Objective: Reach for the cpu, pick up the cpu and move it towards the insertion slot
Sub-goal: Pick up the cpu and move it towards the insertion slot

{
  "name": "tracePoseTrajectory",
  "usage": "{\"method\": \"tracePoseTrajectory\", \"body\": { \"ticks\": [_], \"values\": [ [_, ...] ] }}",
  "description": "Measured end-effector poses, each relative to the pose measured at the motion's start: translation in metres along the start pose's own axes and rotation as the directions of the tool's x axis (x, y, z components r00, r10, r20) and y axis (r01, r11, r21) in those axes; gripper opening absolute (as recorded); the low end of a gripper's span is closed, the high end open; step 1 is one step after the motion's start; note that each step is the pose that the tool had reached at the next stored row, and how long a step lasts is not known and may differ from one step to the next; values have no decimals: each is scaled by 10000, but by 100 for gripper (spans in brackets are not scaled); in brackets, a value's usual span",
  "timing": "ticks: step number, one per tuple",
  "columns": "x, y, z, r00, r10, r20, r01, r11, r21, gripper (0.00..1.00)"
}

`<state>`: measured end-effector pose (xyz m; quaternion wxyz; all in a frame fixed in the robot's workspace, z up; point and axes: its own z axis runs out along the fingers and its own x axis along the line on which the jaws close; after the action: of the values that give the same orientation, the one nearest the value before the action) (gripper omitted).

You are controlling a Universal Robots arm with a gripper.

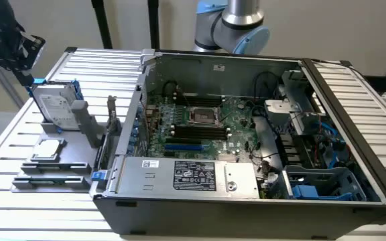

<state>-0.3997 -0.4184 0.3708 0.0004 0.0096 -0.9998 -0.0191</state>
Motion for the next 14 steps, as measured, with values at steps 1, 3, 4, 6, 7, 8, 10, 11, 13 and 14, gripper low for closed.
{"method": "tracePoseTrajectory", "body": {
  "ticks": [1, 3, 4, 6, 7, 8, 10, 11, 13, 14],
  "values": [
    [0, 0, 0, 10000, 0, 0, 0, 10000, -1, 11],
    [0, 0, 0, 10000, 0, 0, 0, 10000, 0, 11],
    [0, 0, 0, 10000, 0, 0, 0, 10000, 0, 11],
    [0, 0, 0, 10000, 0, -1, 0, 10000, 0, 11],
    [0, 0, 0, 10000, 0, 0, 0, 10000, 0, 11],
    [0, 0, 0, 10000, 0, 0, 0, 10000, 0, 11],
    [0, 0, 0, 10000, 0, 0, 0, 10000, 0, 11],
    [0, 0, 0, 10000, 0, 0, 0, 10000, 0, 11],
    [0, 0, 0, 10000, 0, 0, 0, 10000, 0, 11],
    [6, 0, 0, 10000, 0, -2, 0, 10000, 1, 11]
  ]
}}
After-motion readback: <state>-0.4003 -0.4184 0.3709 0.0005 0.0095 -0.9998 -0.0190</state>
